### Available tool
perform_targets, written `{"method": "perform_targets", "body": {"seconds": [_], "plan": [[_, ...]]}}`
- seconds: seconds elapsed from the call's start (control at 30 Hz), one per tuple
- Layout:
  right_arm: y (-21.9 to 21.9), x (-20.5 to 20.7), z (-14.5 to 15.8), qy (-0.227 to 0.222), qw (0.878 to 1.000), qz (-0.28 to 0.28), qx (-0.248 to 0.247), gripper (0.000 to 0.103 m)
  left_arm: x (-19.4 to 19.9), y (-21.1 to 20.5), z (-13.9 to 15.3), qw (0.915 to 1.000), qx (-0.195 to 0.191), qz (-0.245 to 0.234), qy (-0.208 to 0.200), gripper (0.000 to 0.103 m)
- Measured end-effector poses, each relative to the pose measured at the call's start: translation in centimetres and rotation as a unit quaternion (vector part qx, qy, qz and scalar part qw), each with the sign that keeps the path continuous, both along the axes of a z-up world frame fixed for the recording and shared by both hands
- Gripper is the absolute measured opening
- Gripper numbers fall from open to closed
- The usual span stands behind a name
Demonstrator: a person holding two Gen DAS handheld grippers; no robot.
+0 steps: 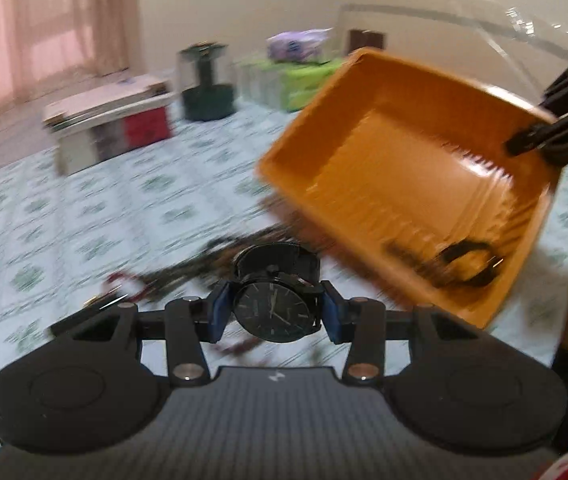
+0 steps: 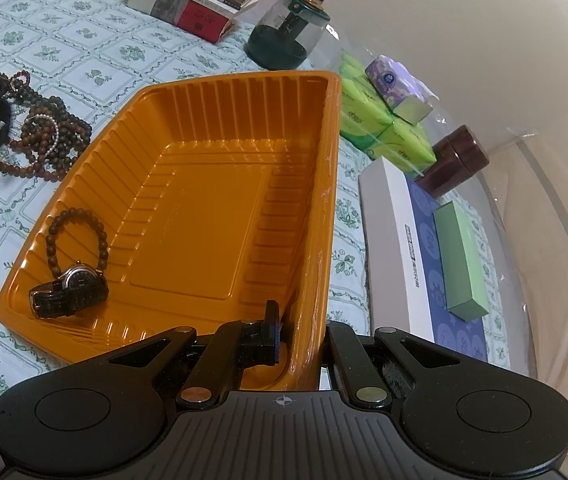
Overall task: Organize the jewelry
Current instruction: 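Lower the black-strap watch into the orange tray and open the left gripper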
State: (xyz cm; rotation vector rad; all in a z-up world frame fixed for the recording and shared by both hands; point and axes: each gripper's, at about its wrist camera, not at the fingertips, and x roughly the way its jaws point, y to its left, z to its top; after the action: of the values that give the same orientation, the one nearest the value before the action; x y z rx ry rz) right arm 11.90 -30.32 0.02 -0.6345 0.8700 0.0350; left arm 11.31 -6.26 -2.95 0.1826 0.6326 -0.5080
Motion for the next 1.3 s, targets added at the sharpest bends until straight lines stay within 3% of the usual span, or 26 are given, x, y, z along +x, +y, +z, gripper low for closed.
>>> {"method": "perform_targets", "body": {"seconds": [0.23, 0.47, 1.0, 1.07, 1.13, 1.3], "plan": [[0.0, 0.1, -0.1, 0.000, 1.000, 0.001, 0.002, 0.005, 0.1, -6.0, 0.4, 0.9978, -0.008, -0.064, -0.010, 0.042], [-0.2, 0.1, -0.1, 0.001, 1.000, 0.003, 0.006, 0.005, 0.8, -9.4, -0.4, 0.9959, -0.006, -0.090, -0.007, 0.042], [-0.3, 0.1, -0.1, 0.002, 1.000, 0.002, 0.008, 0.005, 2.1, -11.0, -1.3, 0.9952, -0.008, -0.097, -0.001, 0.042], [-0.3, 0.2, -0.2, 0.002, 1.000, 0.003, 0.007, 0.005, 2.0, -11.2, -1.3, 0.9952, -0.008, -0.097, -0.005, 0.043], [-0.3, 0.2, -0.2, 0.004, 1.000, 0.005, 0.008, 0.005, 1.8, -11.1, -1.1, 0.9951, -0.010, -0.097, -0.013, 0.051], [-0.3, 0.1, -0.1, 0.003, 1.000, 0.005, 0.005, 0.005, 1.4, -10.0, -0.4, 0.9963, -0.014, -0.082, -0.022, 0.051]]}}
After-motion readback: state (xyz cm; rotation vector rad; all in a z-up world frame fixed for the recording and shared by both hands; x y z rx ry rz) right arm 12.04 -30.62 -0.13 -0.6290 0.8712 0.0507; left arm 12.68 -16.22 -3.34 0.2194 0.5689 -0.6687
